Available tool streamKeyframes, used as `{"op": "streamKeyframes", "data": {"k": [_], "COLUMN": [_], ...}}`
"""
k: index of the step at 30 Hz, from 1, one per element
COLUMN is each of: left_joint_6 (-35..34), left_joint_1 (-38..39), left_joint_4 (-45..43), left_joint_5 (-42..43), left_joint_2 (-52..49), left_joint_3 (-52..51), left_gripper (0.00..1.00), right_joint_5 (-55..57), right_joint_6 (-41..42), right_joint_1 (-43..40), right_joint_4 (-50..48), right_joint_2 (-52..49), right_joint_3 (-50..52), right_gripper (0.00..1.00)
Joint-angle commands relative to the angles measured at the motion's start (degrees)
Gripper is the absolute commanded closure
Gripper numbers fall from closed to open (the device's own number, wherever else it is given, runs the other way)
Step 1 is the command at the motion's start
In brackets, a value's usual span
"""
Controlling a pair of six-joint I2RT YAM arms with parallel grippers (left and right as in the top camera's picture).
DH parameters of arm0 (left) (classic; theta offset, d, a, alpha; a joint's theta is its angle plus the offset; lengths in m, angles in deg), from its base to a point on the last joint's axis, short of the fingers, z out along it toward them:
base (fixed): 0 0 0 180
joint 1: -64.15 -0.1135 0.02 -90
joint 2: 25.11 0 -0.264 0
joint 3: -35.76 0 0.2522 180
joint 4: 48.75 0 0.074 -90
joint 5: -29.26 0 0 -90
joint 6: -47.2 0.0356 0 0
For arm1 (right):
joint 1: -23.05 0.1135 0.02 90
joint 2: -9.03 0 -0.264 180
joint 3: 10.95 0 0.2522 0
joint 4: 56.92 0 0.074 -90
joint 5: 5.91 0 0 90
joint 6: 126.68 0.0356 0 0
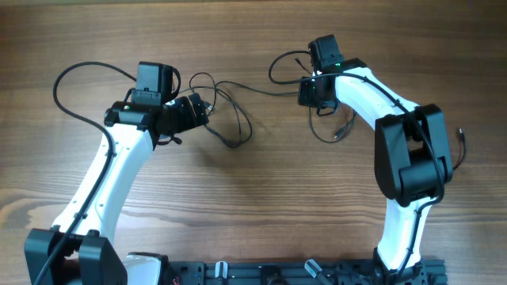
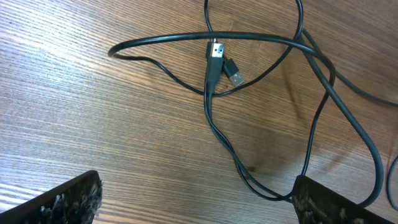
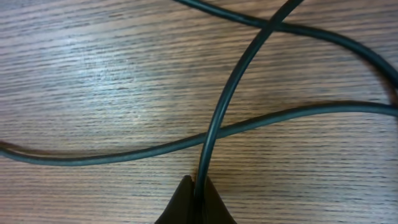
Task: Untangle cables
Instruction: 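Pull the strand to the right edge with the right gripper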
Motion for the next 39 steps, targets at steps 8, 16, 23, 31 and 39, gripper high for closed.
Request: {"op": "streamKeyframes", "data": {"k": [8, 16, 23, 31, 39], "left_joint_6": [-0.5, -0.5, -0.5, -0.5, -0.5], "left_joint_1": [0.1, 0.1, 0.1, 0.1, 0.1], "left_joint_4": [0.3, 0.2, 0.3, 0.3, 0.3], "left_joint_5": [-0.7, -0.8, -0.7, -0.7, -0.7], "left_joint_2": [1.0, 1.0, 1.0, 1.0, 1.0], "left_joint_3": [0.0, 0.0, 0.0, 0.0, 0.0], "left_gripper": [0.00, 0.00, 0.00, 0.00, 0.00], "right_joint_5": [-6.5, -6.5, -4.5, 12.2, 27.2], "right_joint_6": [0.2, 0.2, 0.0, 0.5, 12.3], "right_joint_1": [-8.7, -25.0, -39.6, -47.5, -51.0], "right_joint_4": [1.0, -2.2, 2.3, 7.2, 12.6], "right_joint_2": [15.1, 30.8, 33.1, 33.0, 33.0], "right_joint_3": [-4.7, -5.2, -5.1, -4.7, -4.7], "right_gripper": [0.96, 0.96, 0.96, 0.96, 0.96]}}
